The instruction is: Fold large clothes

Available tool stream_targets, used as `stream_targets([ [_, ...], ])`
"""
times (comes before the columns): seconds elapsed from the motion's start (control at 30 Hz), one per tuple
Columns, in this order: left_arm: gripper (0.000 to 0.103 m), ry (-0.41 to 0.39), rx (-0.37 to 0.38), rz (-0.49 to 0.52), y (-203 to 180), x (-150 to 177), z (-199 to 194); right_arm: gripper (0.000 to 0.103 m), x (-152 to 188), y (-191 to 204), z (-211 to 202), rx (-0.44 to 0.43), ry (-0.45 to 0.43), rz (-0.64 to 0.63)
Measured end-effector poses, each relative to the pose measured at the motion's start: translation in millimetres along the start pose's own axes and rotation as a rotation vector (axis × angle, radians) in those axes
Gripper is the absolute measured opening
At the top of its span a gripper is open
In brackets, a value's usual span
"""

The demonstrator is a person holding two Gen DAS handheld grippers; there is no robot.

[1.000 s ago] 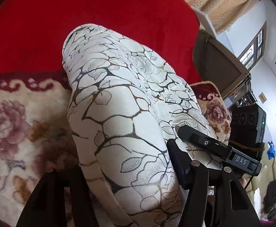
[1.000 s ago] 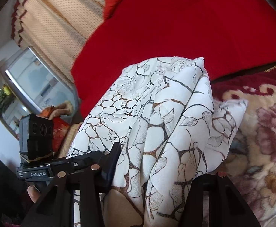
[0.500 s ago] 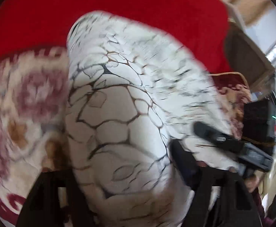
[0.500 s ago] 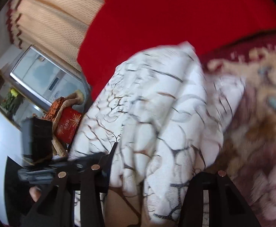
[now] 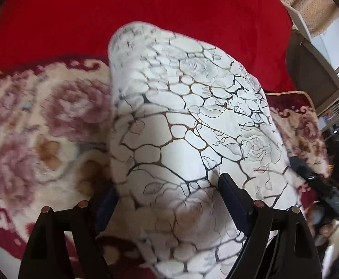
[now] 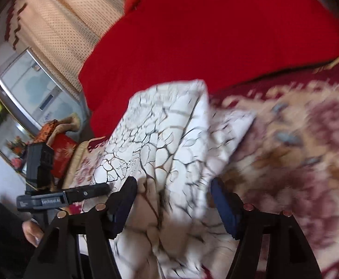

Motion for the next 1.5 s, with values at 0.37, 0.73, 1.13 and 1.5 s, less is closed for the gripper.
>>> stream_targets([
  [0.37, 0.086, -0.164, -0.106, 0.015, -6, 33, -34, 0.052, 2, 57, -46, 0.03, -0.126, -0.208],
  [0.73, 0.101, -0.085, -0.139, 0.099, -3, 49, 3, 0.042, 31, 3, 30, 0.079, 0.122, -0.047],
  [1.13, 0.101, -0.227, -0.195, 0.164, -12, 35, -25, 0.041, -75, 54, 37, 0.061, 0.052, -0.113],
  [1.5, 0.101, -0.236, -0.304, 0.216, -13, 35, -12, 0.044, -69, -23, 108, 0.039, 0.244, 0.163],
])
Point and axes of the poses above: each gripper's, at about its wrist camera, not at the fingertips, and z roughly the way its jaws point, y to its left, x to its underside, the point moved 5 cm from there along z, roughly the way its jaws point, and after that the axes turned 1 degree about -y, right-handed, at the moved point
